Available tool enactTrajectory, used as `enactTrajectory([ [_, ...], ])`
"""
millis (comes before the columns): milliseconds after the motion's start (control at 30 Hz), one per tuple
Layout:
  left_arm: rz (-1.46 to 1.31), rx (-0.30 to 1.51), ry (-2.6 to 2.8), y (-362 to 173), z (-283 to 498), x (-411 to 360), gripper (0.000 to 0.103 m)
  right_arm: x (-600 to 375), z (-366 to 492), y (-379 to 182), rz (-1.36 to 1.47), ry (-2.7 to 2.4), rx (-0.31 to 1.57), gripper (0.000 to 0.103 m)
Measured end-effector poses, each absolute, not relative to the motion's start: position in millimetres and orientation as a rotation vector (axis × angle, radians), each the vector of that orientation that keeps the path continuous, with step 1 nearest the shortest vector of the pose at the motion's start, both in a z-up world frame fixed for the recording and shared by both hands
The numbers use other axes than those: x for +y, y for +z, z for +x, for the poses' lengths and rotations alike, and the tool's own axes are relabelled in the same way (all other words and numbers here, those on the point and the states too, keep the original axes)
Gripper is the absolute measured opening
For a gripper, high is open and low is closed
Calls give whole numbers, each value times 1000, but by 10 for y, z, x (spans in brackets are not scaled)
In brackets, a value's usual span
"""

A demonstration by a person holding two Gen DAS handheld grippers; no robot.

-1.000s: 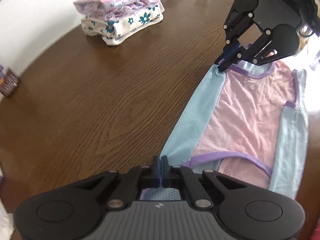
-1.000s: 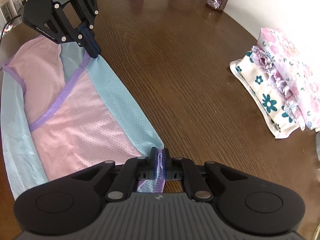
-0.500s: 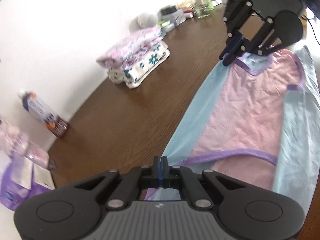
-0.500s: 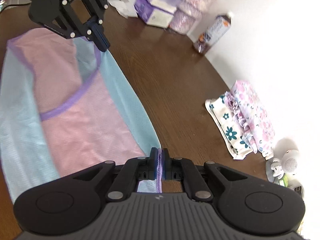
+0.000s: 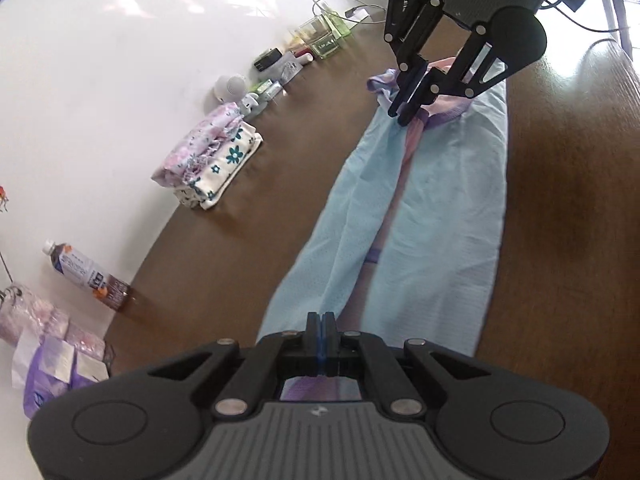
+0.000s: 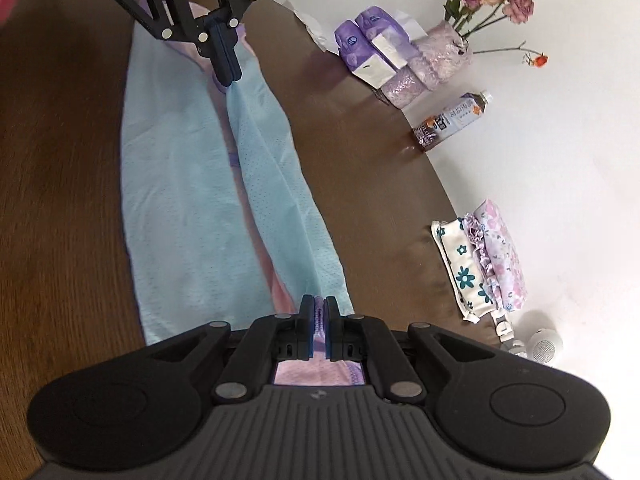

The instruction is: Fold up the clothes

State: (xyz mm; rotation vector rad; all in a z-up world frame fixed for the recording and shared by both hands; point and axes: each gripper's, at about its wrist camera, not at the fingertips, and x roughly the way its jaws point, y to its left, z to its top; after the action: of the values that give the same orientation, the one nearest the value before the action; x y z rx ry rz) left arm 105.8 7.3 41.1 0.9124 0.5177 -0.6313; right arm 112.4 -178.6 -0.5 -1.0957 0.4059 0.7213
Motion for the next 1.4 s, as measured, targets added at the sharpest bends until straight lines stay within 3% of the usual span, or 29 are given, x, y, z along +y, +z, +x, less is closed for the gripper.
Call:
enactTrajectory([
  [400,892,561,-613,298,998,108,0,-1772,858,-202,-1170,678,335,9],
  [467,870,568,-611,326,1013,117,4,-1785,859,-167,-1143,675,342,28],
  [533,842,580,-609,365,1046,132,6,-1805,894,-93,-1089,681,373,40],
  [800,746,661,-641,473,1263,158,16,-1949,1302,325,-768,748,555,40],
  [933,725,697,-678,486,1360,149,18,-1898,1527,391,-758,818,638,39],
  [1000,714,716,-696,492,1408,145,18,-1847,1651,365,-779,848,707,32],
  [1033,708,725,-705,495,1432,142,11,-1821,1705,348,-792,860,742,14],
  [1067,703,734,-714,499,1457,140,5,-1799,1740,335,-814,867,767,5],
  [1133,692,752,-732,505,1505,135,0,-1765,1774,322,-872,878,786,5],
  [1400,822,606,-674,478,1283,69,0,-1614,1159,58,-1302,699,308,5],
])
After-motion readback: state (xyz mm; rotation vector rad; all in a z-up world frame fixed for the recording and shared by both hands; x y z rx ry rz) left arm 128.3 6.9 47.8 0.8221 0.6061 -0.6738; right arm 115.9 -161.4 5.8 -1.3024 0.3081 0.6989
